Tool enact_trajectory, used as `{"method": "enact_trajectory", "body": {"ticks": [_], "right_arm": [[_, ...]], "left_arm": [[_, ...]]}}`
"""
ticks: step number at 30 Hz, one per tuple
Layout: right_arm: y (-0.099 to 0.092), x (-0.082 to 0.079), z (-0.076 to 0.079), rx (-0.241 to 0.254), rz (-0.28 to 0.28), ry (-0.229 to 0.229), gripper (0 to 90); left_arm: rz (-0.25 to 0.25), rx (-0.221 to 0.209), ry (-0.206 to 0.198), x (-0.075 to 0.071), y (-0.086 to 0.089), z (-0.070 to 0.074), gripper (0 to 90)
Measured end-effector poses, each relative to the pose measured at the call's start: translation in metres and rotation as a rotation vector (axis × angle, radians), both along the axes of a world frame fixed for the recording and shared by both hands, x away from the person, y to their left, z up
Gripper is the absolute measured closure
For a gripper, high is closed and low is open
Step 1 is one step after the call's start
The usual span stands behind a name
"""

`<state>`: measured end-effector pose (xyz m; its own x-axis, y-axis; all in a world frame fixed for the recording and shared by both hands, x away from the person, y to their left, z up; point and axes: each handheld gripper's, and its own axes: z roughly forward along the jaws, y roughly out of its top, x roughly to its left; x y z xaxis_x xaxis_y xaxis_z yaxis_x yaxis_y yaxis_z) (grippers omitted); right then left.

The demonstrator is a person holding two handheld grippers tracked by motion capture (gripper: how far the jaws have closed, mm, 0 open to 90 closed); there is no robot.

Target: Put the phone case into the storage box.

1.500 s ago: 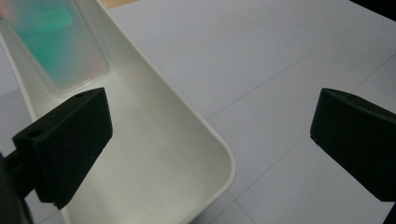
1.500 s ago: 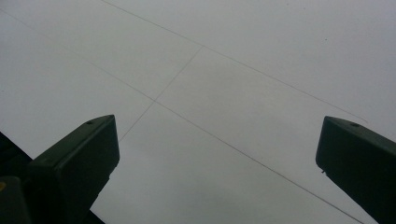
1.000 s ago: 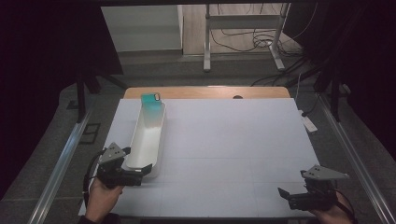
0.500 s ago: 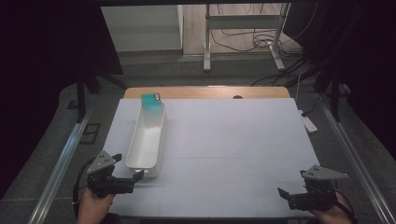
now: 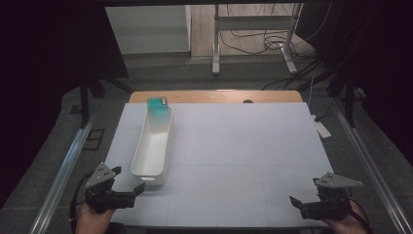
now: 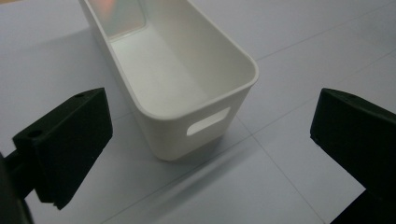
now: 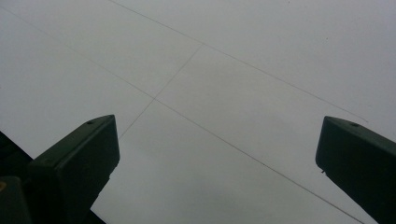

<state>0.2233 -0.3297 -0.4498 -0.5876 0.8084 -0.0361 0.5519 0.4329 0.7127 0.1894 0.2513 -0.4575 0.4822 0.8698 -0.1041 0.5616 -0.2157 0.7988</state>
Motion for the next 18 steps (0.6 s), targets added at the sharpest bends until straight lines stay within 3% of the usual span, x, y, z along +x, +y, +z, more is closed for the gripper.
{"method": "enact_trajectory", "body": {"ticks": [18], "right_arm": [[0.000, 0.000, 0.000, -0.002, 0.001, 0.002, 0.0]], "left_arm": [[0.027, 0.026, 0.036, -0.013, 0.007, -0.006, 0.0]]}}
